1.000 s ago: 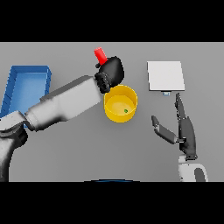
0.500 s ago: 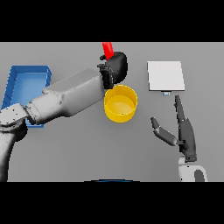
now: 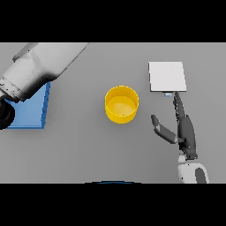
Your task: Pick up the red beaker and tilt it to pour out 1 green nut into yellow bowl. Pick up the yellow bowl and place it on the metallic measuring scale.
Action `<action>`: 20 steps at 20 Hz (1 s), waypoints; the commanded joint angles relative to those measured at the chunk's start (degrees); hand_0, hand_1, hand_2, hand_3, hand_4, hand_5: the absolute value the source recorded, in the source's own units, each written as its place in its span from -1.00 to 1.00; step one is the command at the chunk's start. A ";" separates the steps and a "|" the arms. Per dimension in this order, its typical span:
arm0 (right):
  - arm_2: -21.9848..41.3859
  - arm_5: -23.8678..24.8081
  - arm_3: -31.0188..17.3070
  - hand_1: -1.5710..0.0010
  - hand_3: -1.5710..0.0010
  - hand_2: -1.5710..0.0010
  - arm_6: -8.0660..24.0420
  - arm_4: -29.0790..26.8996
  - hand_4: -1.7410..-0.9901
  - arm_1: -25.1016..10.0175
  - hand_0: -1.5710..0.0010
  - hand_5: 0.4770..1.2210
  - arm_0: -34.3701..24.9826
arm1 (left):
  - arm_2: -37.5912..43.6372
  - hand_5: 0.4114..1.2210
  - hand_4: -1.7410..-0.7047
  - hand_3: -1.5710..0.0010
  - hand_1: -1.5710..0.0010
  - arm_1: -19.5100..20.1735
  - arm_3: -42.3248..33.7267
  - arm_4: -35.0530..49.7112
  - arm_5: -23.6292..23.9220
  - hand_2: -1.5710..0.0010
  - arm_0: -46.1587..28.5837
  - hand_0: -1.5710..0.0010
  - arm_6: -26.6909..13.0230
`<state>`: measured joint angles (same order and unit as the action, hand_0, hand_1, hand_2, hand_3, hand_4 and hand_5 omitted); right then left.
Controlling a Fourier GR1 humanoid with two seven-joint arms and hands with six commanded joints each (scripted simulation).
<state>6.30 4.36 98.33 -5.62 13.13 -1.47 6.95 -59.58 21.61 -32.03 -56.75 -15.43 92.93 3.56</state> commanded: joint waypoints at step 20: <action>0.35 -1.90 -2.60 1.00 1.00 1.00 -2.61 0.96 0.42 -2.87 1.00 -0.54 -0.52 | 35.19 1.00 -1.00 -0.85 -1.00 22.32 -20.30 50.76 30.26 -1.00 -42.95 -1.00 -31.55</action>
<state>6.65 2.45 95.73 -8.27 14.10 -4.35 6.46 -24.41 43.92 -52.28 -5.83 14.78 49.86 -27.87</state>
